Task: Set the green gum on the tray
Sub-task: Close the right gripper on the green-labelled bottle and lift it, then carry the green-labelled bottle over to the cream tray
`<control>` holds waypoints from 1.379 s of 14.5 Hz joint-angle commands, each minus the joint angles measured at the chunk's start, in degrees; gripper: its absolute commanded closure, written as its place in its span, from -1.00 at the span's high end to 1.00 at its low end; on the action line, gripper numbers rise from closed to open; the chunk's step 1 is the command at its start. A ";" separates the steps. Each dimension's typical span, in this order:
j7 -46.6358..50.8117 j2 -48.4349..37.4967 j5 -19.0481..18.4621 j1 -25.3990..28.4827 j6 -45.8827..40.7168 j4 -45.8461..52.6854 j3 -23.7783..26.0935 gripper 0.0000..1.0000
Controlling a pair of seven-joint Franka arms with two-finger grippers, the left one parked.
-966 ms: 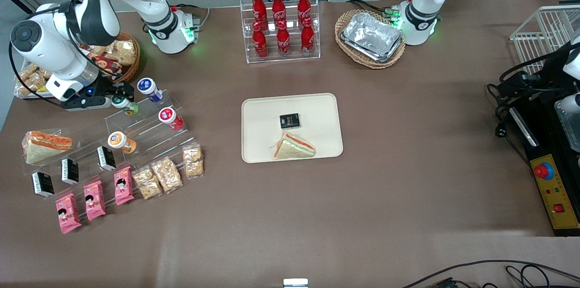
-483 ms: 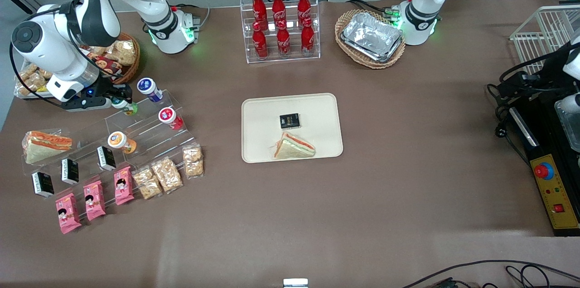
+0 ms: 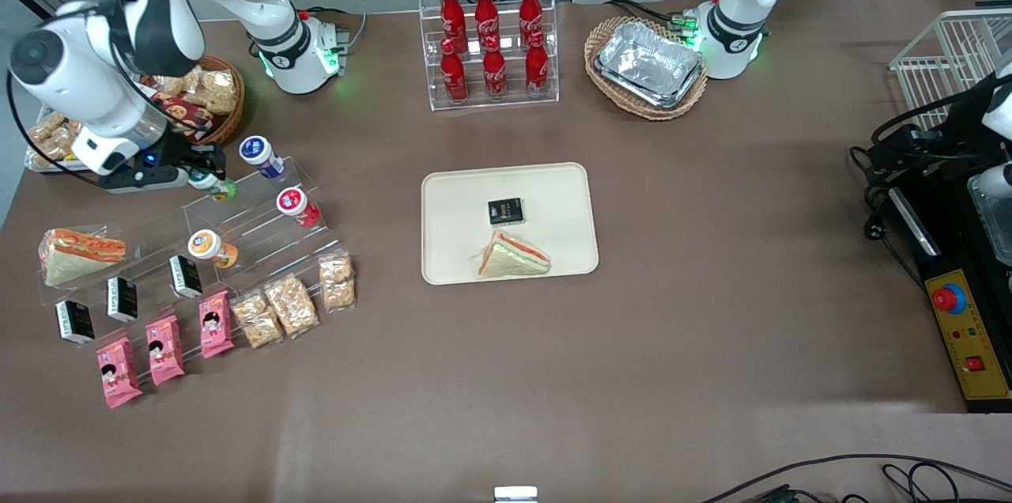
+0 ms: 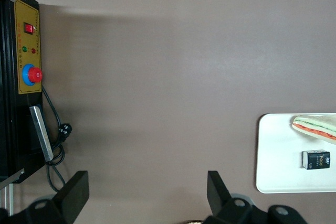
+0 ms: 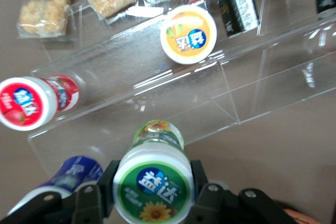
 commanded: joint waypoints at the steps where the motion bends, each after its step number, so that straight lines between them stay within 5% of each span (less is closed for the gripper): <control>1: -1.04 -2.83 0.06 0.17 -15.29 12.21 0.76 -0.23; 6: 3.33 -2.13 4.53 0.61 -25.26 24.89 8.04 -0.24; 10: 18.87 -1.43 8.92 0.52 -26.85 25.96 20.33 -0.24; 16: 38.48 10.59 12.19 0.43 -13.69 25.87 37.30 -0.24; 20: 44.21 20.79 10.70 0.96 -2.09 24.47 41.54 -0.24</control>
